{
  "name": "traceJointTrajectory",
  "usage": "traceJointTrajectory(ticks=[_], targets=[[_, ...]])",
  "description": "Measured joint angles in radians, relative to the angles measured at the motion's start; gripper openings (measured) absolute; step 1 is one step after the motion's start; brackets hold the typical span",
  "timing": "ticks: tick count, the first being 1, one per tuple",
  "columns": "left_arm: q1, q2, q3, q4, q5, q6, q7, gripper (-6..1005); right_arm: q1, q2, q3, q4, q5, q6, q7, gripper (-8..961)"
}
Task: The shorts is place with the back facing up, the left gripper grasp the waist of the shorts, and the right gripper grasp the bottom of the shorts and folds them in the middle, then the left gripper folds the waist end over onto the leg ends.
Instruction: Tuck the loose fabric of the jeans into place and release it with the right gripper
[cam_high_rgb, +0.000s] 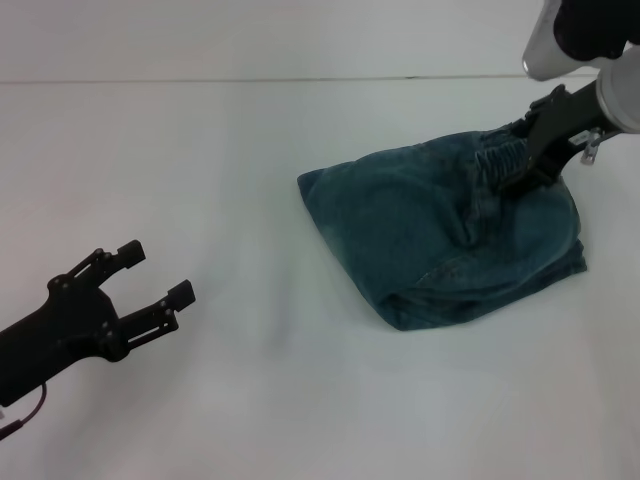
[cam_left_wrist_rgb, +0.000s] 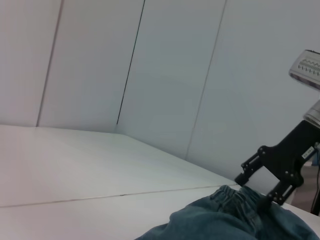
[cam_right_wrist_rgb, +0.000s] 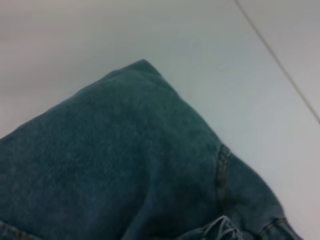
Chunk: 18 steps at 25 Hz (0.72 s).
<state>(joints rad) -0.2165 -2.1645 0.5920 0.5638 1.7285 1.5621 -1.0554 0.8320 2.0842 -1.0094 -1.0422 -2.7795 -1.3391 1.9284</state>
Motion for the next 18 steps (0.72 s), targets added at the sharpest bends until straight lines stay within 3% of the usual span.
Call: traceJointTrajectory(ticks=[9, 18], targets=[[-0.013, 0.001, -0.003, -0.007, -0.003, -0.001, -0.008, 934, 0.0, 0.004, -0.036, -0.008, -0.059, -0.063, 0.033, 832], [-0.024, 0.004, -0.003, -0.003, -0.004, -0.001, -0.015, 934, -0.058, 0.006, -0.125, -0.161, -0.111, -0.19, 0.167, 831]])
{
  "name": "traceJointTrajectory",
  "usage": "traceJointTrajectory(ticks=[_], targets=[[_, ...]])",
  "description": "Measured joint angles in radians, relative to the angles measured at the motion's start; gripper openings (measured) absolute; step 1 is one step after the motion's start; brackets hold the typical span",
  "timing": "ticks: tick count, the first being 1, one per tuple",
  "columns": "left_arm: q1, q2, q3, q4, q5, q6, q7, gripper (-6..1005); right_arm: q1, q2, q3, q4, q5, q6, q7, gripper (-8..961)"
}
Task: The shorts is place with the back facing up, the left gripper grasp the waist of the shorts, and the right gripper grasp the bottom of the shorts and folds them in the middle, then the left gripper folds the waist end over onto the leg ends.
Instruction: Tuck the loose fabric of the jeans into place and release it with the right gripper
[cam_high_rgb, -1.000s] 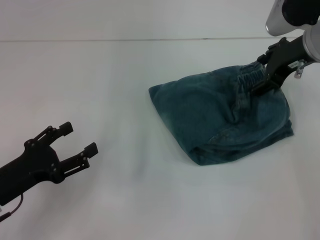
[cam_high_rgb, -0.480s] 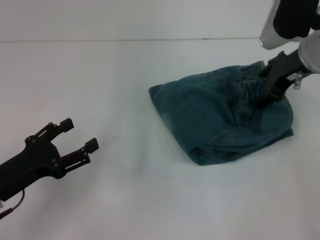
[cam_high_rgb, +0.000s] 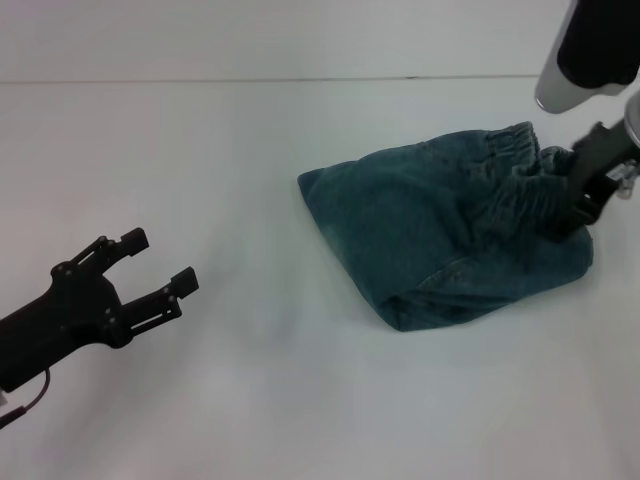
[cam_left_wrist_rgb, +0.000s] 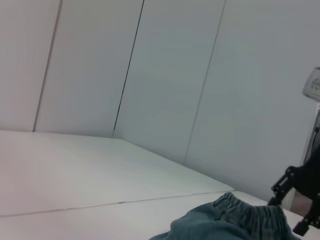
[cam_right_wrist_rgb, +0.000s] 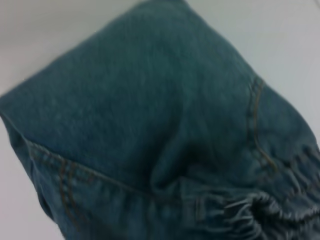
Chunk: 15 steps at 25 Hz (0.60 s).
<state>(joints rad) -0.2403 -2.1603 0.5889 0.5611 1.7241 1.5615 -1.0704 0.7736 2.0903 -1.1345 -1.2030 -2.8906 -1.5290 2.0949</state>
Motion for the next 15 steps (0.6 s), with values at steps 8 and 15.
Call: traceJointTrajectory(ticks=[8, 15], targets=[[-0.016, 0.001, 0.0, 0.0, 0.002, 0.0, 0.0, 934, -0.062, 0.003, -0.041, -0.003, -0.039, 0.04, 0.098, 829], [-0.019, 0.001, 0.0, -0.001, 0.003, 0.0, 0.0, 934, -0.102, -0.003, -0.04, -0.009, -0.039, 0.03, 0.158, 828]])
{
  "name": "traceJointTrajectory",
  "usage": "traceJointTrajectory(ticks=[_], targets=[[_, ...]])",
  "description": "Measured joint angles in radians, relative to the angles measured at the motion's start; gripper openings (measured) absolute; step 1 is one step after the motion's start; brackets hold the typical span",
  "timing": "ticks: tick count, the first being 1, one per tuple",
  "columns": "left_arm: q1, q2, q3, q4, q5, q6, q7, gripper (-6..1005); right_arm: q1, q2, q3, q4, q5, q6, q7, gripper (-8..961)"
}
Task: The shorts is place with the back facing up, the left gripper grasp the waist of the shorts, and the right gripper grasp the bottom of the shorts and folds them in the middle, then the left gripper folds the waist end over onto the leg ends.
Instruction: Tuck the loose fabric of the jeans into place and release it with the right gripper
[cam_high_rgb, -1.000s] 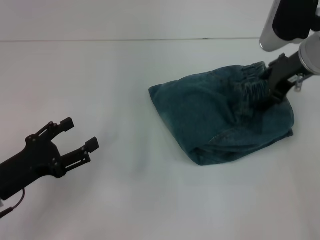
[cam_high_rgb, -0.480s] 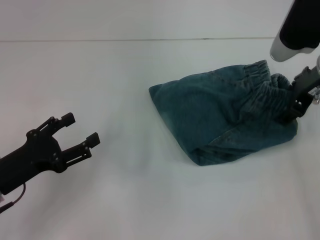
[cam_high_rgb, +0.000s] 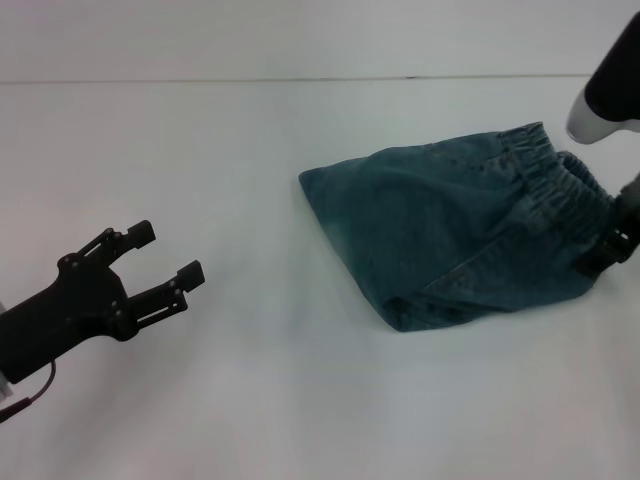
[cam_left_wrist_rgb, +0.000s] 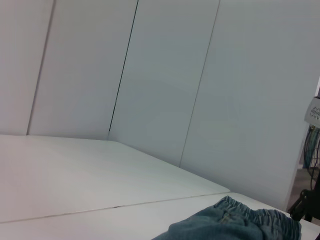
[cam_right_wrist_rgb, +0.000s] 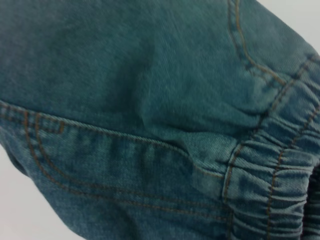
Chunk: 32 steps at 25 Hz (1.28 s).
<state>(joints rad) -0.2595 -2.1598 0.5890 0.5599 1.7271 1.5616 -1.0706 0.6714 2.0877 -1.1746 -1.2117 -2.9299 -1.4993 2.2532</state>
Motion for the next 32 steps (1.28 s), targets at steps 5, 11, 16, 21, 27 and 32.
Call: traceJointTrajectory(ticks=[5, 11, 16, 21, 27, 32], targets=[[0.001, 0.0, 0.0, -0.001, 0.003, -0.001, 0.0, 934, -0.024, 0.0, 0.019, -0.051, 0.002, 0.005, 0.026, 828], [0.006, 0.0, -0.001, 0.002, 0.002, 0.001, 0.0, 934, -0.023, 0.002, 0.09, -0.167, 0.036, -0.038, 0.028, 827], [0.01, 0.001, -0.01, 0.007, 0.002, 0.004, 0.0, 934, 0.002, 0.0, 0.13, -0.176, 0.041, -0.053, 0.023, 826], [0.007, 0.0, -0.011, 0.009, -0.002, 0.0, 0.001, 934, 0.004, 0.003, 0.147, -0.145, 0.052, 0.037, 0.028, 826], [-0.002, 0.0, -0.011, 0.009, -0.002, 0.0, 0.002, 934, 0.006, 0.002, 0.13, -0.02, 0.099, 0.122, 0.02, 827], [-0.003, 0.0, -0.011, 0.011, -0.002, -0.001, 0.0, 934, 0.009, 0.001, 0.116, -0.01, 0.021, 0.102, 0.043, 828]])
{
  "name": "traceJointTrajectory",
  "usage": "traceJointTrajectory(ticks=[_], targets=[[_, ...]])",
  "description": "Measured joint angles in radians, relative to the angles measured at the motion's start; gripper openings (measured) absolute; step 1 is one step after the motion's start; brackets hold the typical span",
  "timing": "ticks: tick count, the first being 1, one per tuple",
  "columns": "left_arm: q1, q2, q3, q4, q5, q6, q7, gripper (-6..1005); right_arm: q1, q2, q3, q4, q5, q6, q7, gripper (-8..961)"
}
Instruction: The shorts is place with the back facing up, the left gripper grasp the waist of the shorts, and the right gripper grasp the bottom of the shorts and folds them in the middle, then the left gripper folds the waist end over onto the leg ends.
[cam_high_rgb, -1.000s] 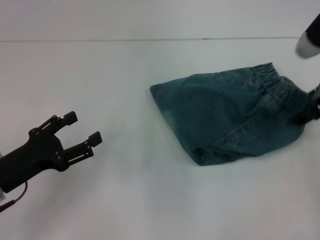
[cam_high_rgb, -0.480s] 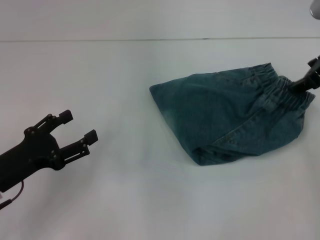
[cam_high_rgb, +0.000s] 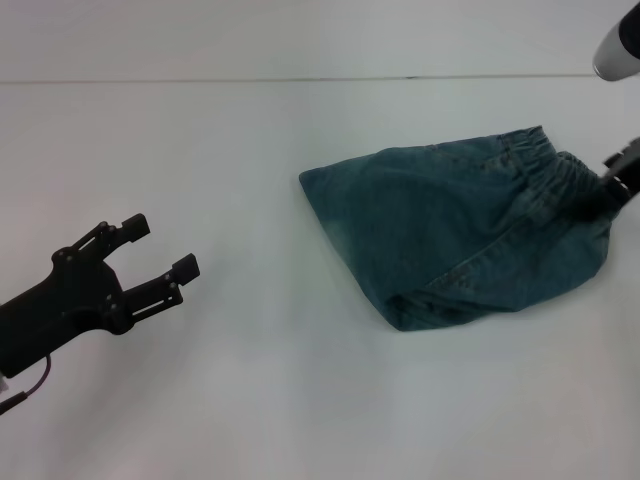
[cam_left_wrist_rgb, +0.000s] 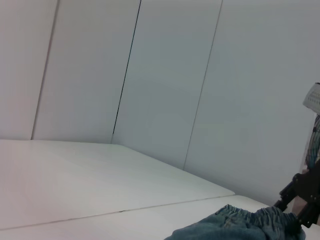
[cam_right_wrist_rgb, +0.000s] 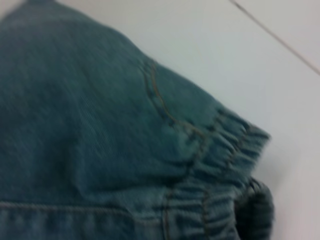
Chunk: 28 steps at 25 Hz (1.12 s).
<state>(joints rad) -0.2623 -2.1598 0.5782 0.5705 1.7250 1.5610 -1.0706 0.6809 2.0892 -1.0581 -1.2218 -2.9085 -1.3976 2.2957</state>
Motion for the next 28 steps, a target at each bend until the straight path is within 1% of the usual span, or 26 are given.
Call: traceJointTrajectory(ticks=[5, 10, 13, 14, 16, 18, 20, 22, 24, 25, 28], targets=[[-0.003, 0.0, 0.0, -0.001, 0.002, -0.001, 0.0, 934, -0.009, 0.0, -0.005, 0.014, -0.021, 0.0, 0.022, 829], [-0.007, 0.0, 0.001, -0.005, 0.007, -0.001, 0.002, 934, -0.021, 0.002, -0.012, 0.057, -0.013, 0.05, 0.015, 830], [-0.003, 0.0, 0.0, -0.003, 0.005, -0.001, 0.004, 934, -0.052, 0.0, -0.003, -0.002, 0.048, 0.04, 0.002, 830], [-0.002, 0.0, 0.0, -0.001, 0.003, 0.0, 0.004, 934, -0.068, -0.001, 0.004, -0.043, 0.078, 0.024, -0.005, 830], [0.0, 0.0, 0.0, 0.001, 0.002, 0.001, 0.005, 934, -0.102, -0.002, 0.03, -0.126, 0.159, -0.024, -0.032, 831], [0.002, 0.001, 0.0, 0.004, 0.004, 0.006, 0.006, 934, -0.128, -0.003, 0.073, -0.174, 0.248, -0.08, -0.08, 831], [0.005, 0.002, 0.0, 0.009, 0.008, 0.011, 0.008, 934, -0.164, -0.002, 0.117, -0.199, 0.345, -0.122, -0.141, 832], [0.016, 0.003, 0.0, 0.017, 0.01, 0.026, 0.009, 934, -0.216, 0.001, 0.146, -0.205, 0.454, -0.147, -0.211, 832], [0.016, 0.003, 0.0, 0.017, 0.01, 0.026, 0.009, 934, -0.289, 0.003, 0.163, -0.203, 0.586, -0.16, -0.302, 832], [0.026, 0.005, -0.001, 0.026, 0.02, 0.055, 0.009, 934, -0.32, 0.004, 0.166, -0.196, 0.648, -0.159, -0.341, 832], [0.032, 0.006, -0.002, 0.03, 0.037, 0.077, 0.009, 934, -0.446, 0.005, 0.178, -0.137, 0.876, -0.16, -0.51, 833]])
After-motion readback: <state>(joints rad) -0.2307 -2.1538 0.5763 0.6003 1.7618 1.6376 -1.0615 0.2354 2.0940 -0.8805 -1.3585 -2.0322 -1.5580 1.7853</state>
